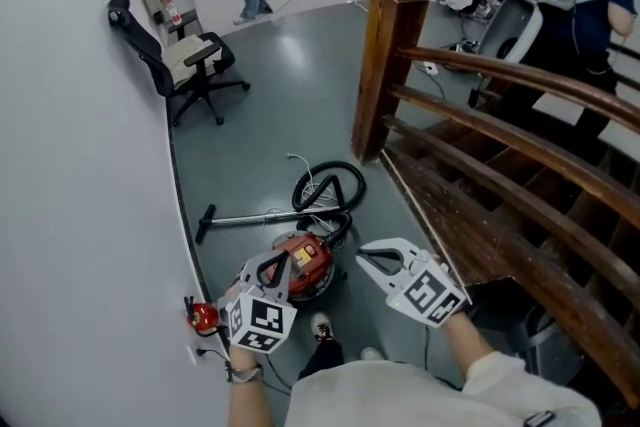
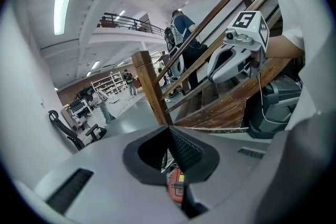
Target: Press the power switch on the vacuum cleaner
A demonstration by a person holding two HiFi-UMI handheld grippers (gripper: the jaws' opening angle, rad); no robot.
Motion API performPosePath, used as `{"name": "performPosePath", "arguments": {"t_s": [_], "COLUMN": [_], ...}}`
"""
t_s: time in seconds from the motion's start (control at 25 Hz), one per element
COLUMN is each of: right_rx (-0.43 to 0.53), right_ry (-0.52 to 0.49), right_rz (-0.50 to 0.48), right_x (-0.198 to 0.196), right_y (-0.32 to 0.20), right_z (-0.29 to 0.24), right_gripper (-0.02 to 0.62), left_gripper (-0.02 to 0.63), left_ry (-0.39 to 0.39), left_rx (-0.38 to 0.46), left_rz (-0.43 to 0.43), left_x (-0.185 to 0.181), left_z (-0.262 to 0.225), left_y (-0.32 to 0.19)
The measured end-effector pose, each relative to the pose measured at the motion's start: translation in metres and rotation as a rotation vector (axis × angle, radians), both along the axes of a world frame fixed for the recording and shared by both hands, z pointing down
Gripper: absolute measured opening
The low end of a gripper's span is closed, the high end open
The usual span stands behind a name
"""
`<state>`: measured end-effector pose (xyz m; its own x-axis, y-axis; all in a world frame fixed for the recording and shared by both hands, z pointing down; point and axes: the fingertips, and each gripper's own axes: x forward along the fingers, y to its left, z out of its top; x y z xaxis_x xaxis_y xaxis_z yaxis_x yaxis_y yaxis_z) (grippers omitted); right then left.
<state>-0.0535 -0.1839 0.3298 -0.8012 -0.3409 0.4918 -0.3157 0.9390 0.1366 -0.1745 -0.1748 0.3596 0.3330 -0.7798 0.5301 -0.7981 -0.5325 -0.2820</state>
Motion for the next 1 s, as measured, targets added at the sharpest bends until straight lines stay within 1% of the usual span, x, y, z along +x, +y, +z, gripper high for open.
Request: {"name": "performPosePath", "arguments": {"t_s": [0.36,0.52,0.8,1.0], "right_rx": [-0.041,-0.05,-0.034,-0.04], "right_ry": [0.007,-0.008,-0.002,0.003], "right_rz": [0.081,0.113,0.159,0.186], "right_x": [-0.009,-0.013,-0.016,-0.015], "right_y": [-0.028,-0.039,-0.051,-0.058], "right_z": [0.03,0.031,0.035,0.04], "right_gripper": [0.031,0.031,0.031,0.031], "left_gripper": [-0.002,-0.003,-0.003,-0.002], "left_ry": [0.008,0.018,0.029,0.026], "left_rx": [-0.047,-0.044,-0.042,-0.059], "left_rz": [0.06,0.086,0.104,0.111], "left_x": [-0.011,-0.01,-0.016,-0.02], "left_z": [0.032,0.036,0.048,0.062], "left_y": [-0.03,-0.046,-0.07,-0.081]}}
